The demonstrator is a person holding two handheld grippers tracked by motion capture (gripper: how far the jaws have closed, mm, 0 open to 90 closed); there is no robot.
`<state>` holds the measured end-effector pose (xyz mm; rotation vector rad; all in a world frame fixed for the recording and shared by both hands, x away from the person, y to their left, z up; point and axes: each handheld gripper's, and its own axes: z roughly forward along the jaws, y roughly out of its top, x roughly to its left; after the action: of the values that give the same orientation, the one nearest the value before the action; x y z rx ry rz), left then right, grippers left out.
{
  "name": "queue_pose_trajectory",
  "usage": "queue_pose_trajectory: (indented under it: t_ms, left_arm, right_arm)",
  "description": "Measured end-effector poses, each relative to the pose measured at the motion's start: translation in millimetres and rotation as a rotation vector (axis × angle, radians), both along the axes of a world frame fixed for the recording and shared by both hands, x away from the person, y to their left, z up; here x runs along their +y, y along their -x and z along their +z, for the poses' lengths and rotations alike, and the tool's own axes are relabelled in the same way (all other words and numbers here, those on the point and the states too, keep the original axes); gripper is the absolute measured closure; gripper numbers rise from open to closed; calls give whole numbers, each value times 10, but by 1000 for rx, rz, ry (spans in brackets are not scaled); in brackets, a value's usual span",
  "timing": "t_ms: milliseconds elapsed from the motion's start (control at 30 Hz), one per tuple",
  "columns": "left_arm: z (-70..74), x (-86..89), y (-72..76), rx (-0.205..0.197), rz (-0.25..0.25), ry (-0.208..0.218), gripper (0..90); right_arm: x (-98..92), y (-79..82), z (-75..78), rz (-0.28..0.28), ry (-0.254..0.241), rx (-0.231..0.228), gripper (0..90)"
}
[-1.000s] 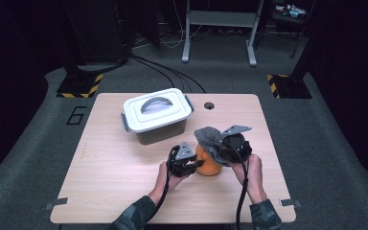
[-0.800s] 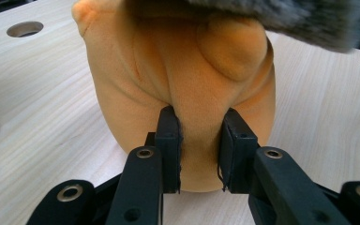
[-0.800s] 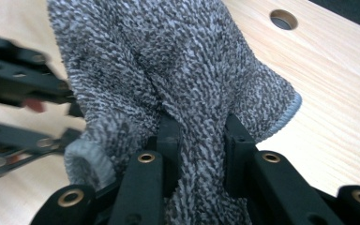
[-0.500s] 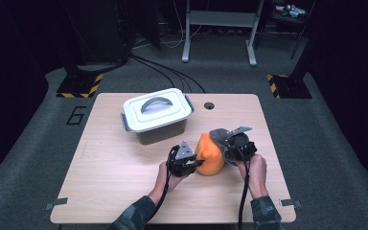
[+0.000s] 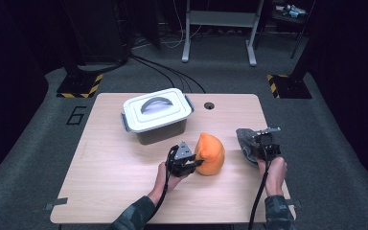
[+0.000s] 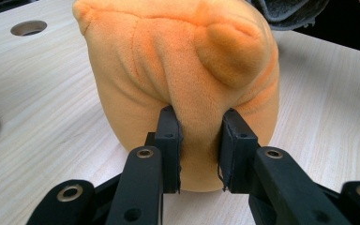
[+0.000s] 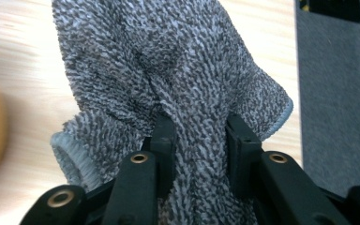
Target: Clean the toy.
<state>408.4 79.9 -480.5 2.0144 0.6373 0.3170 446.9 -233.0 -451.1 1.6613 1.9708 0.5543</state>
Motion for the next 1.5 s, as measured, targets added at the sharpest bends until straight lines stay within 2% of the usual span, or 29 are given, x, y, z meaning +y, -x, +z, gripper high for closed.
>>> queue_pose_trajectory:
  t_ms: [133, 300, 367, 433, 533, 567, 633, 767, 933, 1000, 1133, 1267, 1433, 1500]
  left_arm:
    - [2, 2, 2, -2, 2, -3, 722]
    - [-2, 2, 0, -3, 8, 4, 722]
    - [-2, 2, 1, -3, 10, 4, 723]
    - [-1, 5, 1, -6, 10, 1, 722]
    - [1, 11, -1, -2, 6, 1, 723]
    - [1, 12, 0, -2, 6, 1, 722]
    - [-1, 13, -2, -2, 8, 3, 722]
    - [1, 16, -5, 0, 7, 4, 722]
    - [3, 22, -8, -2, 12, 4, 721]
    - [0, 23, -7, -4, 16, 6, 721]
    - [4, 22, -6, -4, 12, 4, 722]
    - [13, 18, -3, -19, 17, 2, 732]
    - [20, 21, 7, -33, 12, 12, 747]
    - [27, 18, 11, -47, 13, 14, 750]
  right_arm:
    - [-90, -49, -110, -43, -3, 33, 668]
    - [-149, -133, -240, -81, 13, 34, 614]
    - [-171, -159, -284, -99, -1, 40, 572]
    - [-176, -185, -335, -107, 5, 56, 505]
    - [-193, -170, -374, -110, -8, 61, 310]
    - [-202, -142, -363, -101, -27, 52, 252]
    - [-208, -83, -317, -86, -32, 19, 164]
    - [-172, 135, -170, -34, -73, -49, 83]
    - [-81, 385, -114, 24, -82, -87, 30]
    - [-59, 478, -134, 47, -106, -94, 24]
    - [-53, 652, -236, 61, -120, -110, 27]
    - [-82, 797, -327, 54, -133, -124, 36]
    - [-77, 934, -453, 73, -143, -137, 47]
    - [-60, 967, -503, 80, -146, -129, 47]
